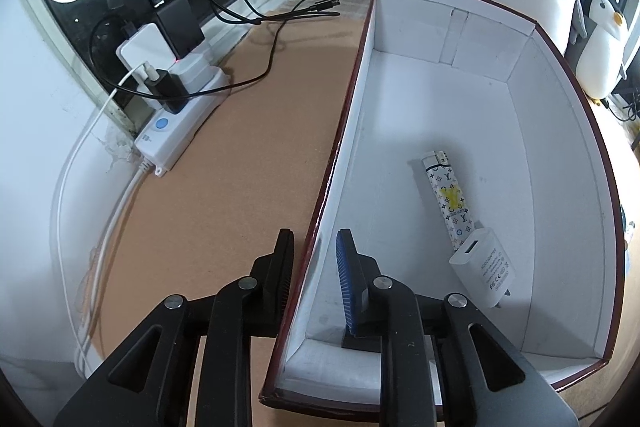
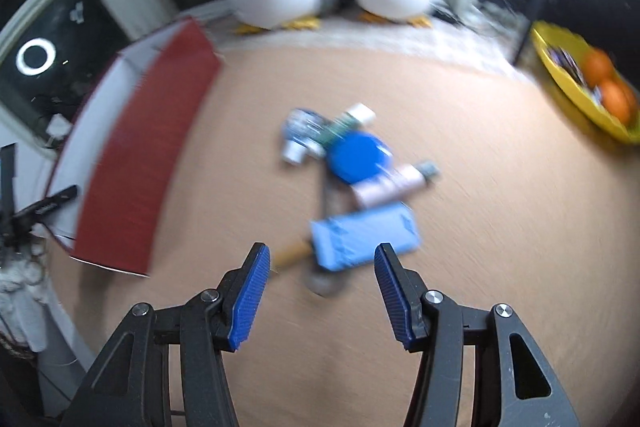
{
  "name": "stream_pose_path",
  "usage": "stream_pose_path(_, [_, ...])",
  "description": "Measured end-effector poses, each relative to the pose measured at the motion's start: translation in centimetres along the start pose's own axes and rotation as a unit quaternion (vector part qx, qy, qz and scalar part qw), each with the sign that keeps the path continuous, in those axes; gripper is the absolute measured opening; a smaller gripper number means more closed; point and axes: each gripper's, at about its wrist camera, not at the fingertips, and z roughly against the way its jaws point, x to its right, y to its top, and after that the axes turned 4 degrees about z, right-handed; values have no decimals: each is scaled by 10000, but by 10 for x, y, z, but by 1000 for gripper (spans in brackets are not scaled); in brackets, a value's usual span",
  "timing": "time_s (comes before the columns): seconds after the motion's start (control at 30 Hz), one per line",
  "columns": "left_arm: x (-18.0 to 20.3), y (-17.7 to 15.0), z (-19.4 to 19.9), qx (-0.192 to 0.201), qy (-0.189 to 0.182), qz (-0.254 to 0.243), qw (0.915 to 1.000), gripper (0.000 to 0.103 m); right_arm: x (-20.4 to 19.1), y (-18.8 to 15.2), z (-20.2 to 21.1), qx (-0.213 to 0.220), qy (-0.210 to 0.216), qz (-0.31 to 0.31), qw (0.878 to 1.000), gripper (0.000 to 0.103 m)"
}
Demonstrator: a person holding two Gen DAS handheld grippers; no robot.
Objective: Organize rigid objects
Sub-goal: 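Move the right tool back toward the blue phone stand and spoon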
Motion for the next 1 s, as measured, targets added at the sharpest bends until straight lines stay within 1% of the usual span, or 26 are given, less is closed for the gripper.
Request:
stream_pose_path(0.07, [0,0,-1,-14,24,-12,10000,20,16,-7,-5,-95,-56,-116,9999,50])
stream_pose_path(0.13, [1,0,0,-24,54,-26,10000,20,24,-10,-11,-182,7,-226,9996,50])
stream_pose_path(0.23, [1,0,-1,-32,77,-28,10000,20,36,-11,-22,-374,391,-544,9971,50])
stream_pose_path(0.33, [1,-1,-1,-39,92,-12,9999,20,36,-11,-30,-482,508,-593,9958,50])
stream_pose_path(0.4, [1,-1,-1,-45,99,7,9999,20,33,-10,-35,-558,679,-569,9945,50])
stream_pose_path(0.5, [0,-2,-1,-48,110,31,9999,20,28,-6,-41,-612,638,-439,9951,50])
stream_pose_path(0.63, [-1,-2,-1,-35,122,52,9999,20,20,2,-48,-685,700,-275,9948,50])
stream_pose_path(0.7, [-2,-1,-1,-37,125,75,9999,20,12,5,-50,-685,673,-147,9953,50])
stream_pose_path(0.8, [-1,-2,0,-40,129,77,9999,20,11,12,-54,-636,615,-74,9960,50])
stream_pose_path(0.93, [-1,-2,0,-40,128,79,9999,20,12,23,-58,-606,633,-53,9961,48])
stream_pose_path(1.0, [-1,-2,0,-40,127,79,9999,20,11,30,-61,-596,530,31,9968,45])
